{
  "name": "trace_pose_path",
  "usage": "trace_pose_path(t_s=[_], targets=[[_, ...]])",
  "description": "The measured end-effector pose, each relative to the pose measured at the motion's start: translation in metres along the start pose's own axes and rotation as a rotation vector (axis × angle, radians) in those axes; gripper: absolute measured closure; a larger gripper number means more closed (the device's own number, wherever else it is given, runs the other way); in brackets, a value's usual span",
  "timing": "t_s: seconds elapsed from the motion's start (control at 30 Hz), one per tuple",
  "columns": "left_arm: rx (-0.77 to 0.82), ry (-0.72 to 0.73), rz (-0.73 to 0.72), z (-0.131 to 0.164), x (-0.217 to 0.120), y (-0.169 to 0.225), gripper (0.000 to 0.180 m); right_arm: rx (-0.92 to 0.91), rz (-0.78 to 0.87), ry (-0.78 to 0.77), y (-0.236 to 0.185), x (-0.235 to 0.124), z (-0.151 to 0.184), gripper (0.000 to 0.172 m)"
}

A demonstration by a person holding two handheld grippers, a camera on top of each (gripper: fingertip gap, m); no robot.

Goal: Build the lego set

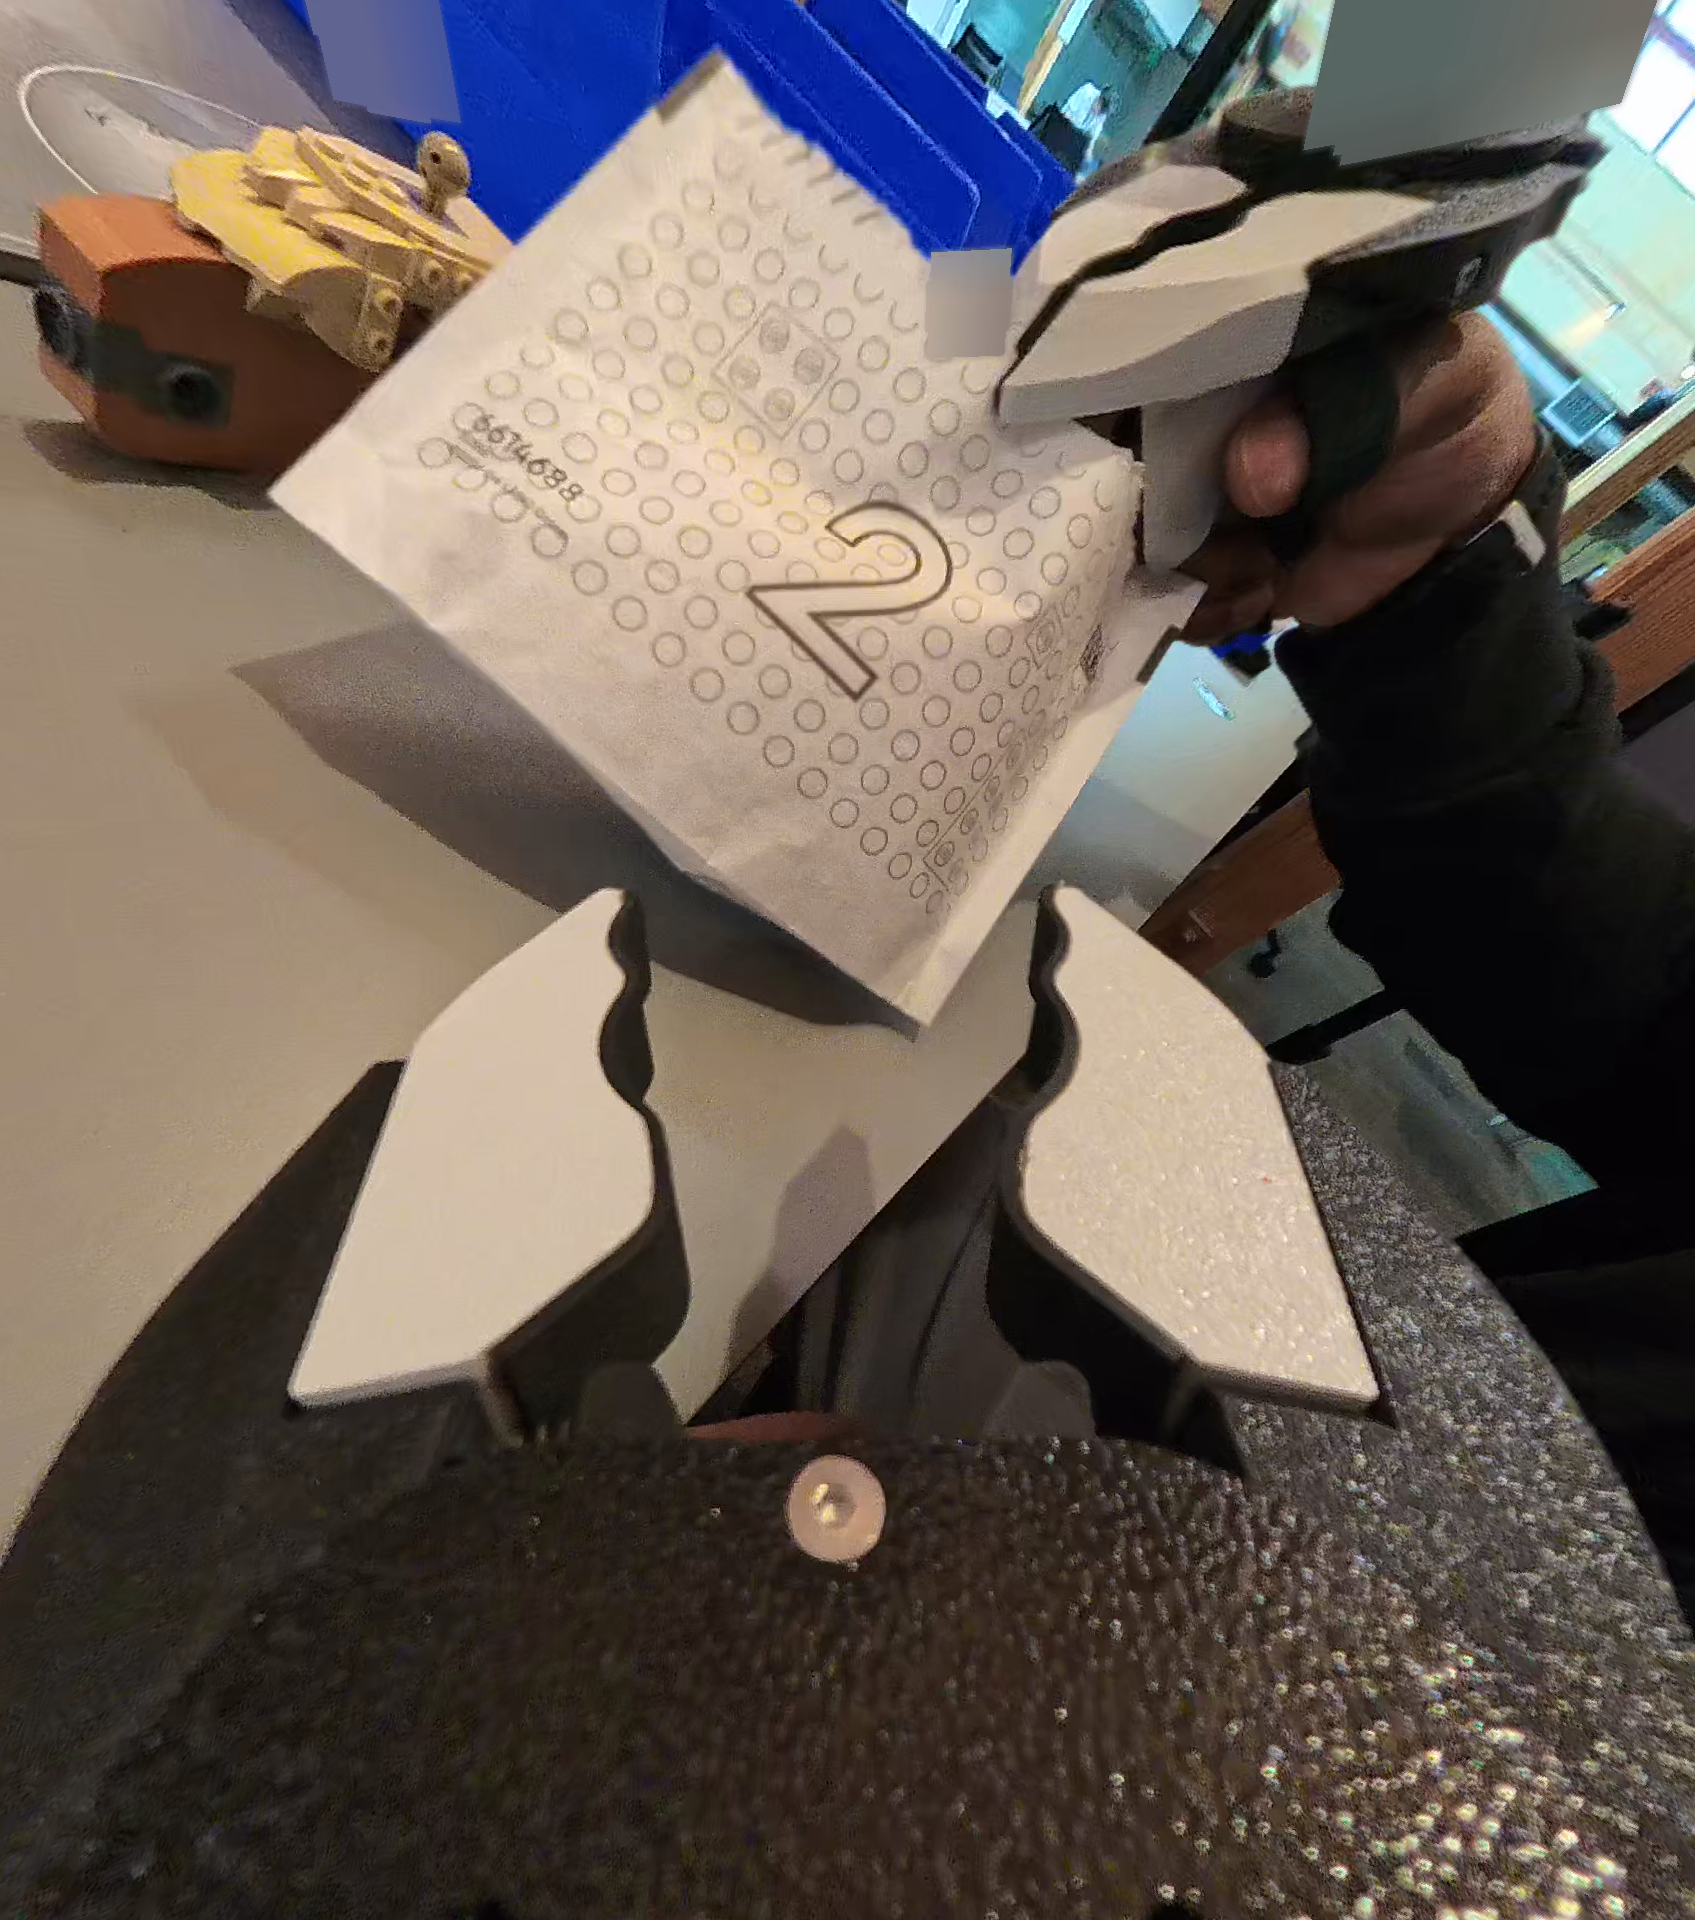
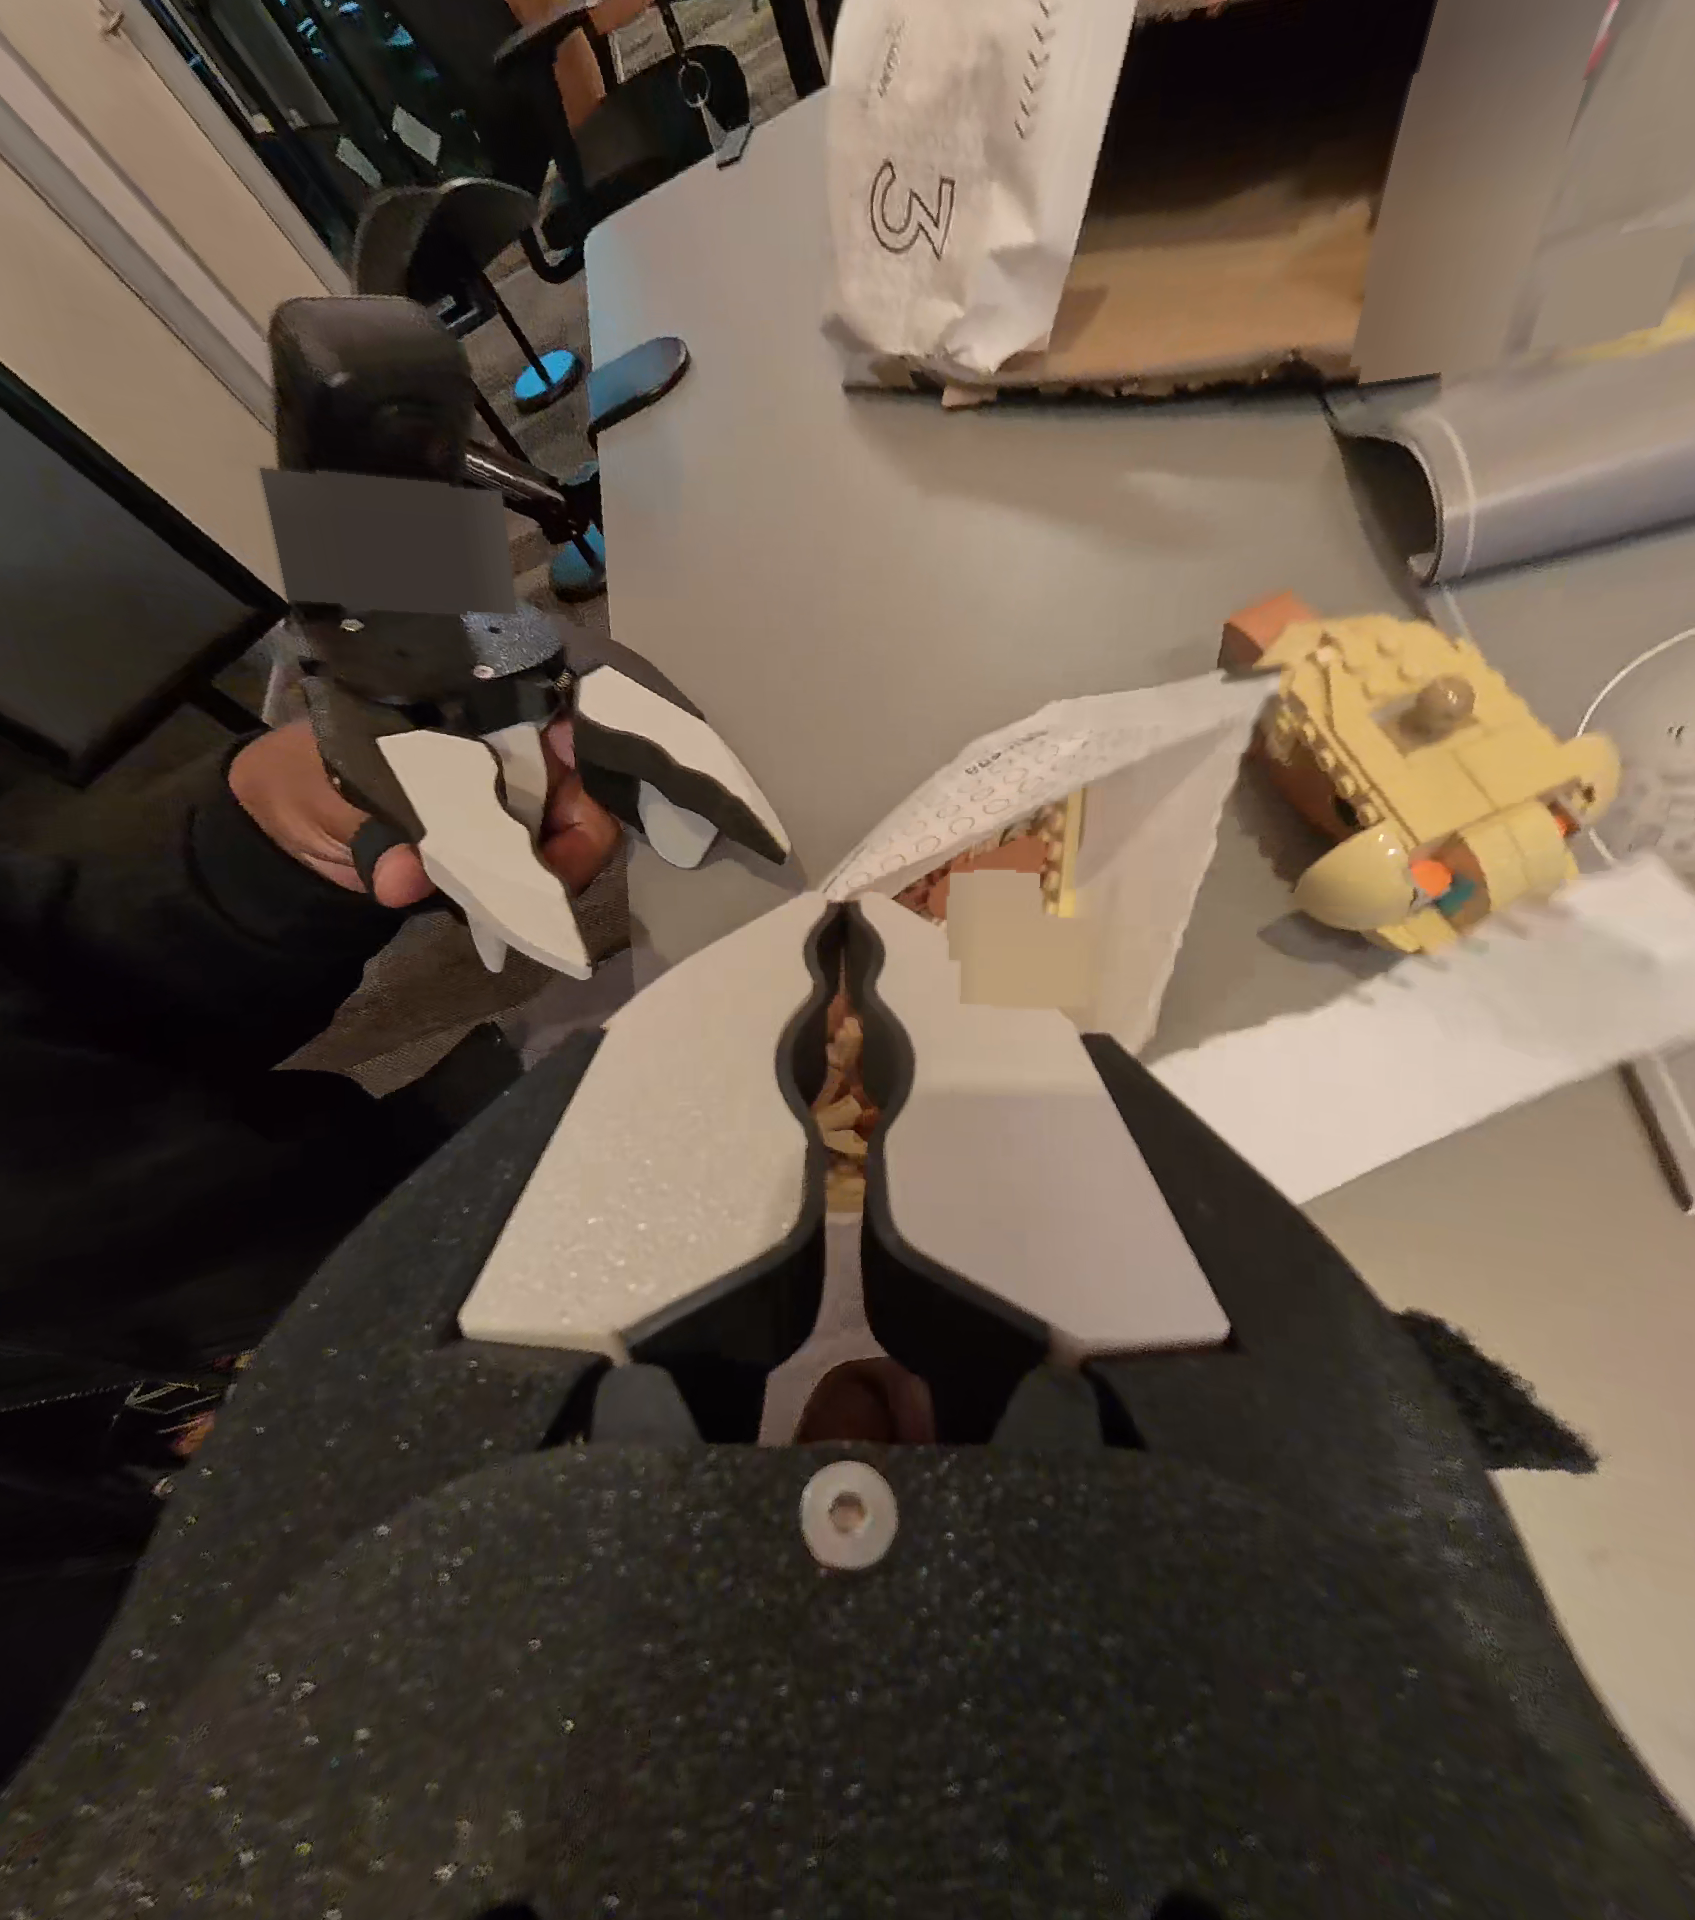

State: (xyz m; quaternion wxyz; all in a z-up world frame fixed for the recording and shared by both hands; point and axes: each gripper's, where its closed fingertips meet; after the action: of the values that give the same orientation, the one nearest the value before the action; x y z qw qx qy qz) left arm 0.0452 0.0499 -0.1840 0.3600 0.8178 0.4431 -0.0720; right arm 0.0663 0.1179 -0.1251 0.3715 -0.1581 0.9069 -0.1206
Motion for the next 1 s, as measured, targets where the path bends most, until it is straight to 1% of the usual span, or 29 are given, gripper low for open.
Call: trace_pose_path(t_s=[0.13,0.27,0.33,0.4,0.53,0.7,0.8,0.83,0.87,0.93,0.97,1.0], targets=[[-0.059,0.043,0.078,-0.009,-0.001,0.005,0.109,-0.066,0.007,0.010,-0.011,-0.010,-0.011,0.172],[-0.175,0.132,0.204,-0.025,-0.003,0.008,0.108,-0.111,0.016,0.037,-0.019,-0.021,-0.024,0.172],[-0.214,0.160,0.244,-0.031,-0.002,0.008,0.105,-0.148,0.006,0.060,-0.027,-0.028,-0.030,0.172],[-0.214,0.198,0.276,-0.041,-0.003,0.011,0.102,-0.176,0.001,0.085,-0.035,-0.036,-0.037,0.172],[-0.167,0.282,0.370,-0.066,-0.004,0.020,0.089,-0.228,-0.021,0.137,-0.054,-0.052,-0.051,0.172],[-0.133,0.352,0.649,-0.087,-0.006,0.059,0.087,-0.289,-0.023,0.193,-0.071,-0.066,-0.060,0.172],[-0.096,0.396,0.763,-0.096,-0.009,0.079,0.092,-0.305,-0.018,0.204,-0.075,-0.067,-0.060,0.172],[-0.085,0.407,0.777,-0.099,-0.008,0.082,0.101,-0.308,-0.015,0.206,-0.075,-0.067,-0.060,0.172],[-0.089,0.418,0.763,-0.101,-0.006,0.082,0.110,-0.308,-0.016,0.217,-0.074,-0.068,-0.060,0.172],[-0.082,0.457,0.766,-0.105,-0.006,0.079,0.143,-0.294,-0.002,0.240,-0.068,-0.072,-0.061,0.172],[-0.095,0.474,0.787,-0.108,-0.008,0.078,0.148,-0.285,0.020,0.242,-0.062,-0.074,-0.060,0.172],[-0.114,0.478,0.787,-0.112,-0.007,0.076,0.148,-0.273,0.035,0.248,-0.056,-0.075,-0.059,0.172]])
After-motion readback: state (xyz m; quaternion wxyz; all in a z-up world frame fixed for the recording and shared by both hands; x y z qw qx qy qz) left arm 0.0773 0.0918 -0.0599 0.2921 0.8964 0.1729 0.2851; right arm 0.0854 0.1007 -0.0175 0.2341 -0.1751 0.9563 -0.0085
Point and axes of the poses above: each gripper's, where its closed fingertips meet, x out along the fingers, z out of its underside, y = z × x across the jaws, and after that the axes turned 12 degrees about -y, right-handed
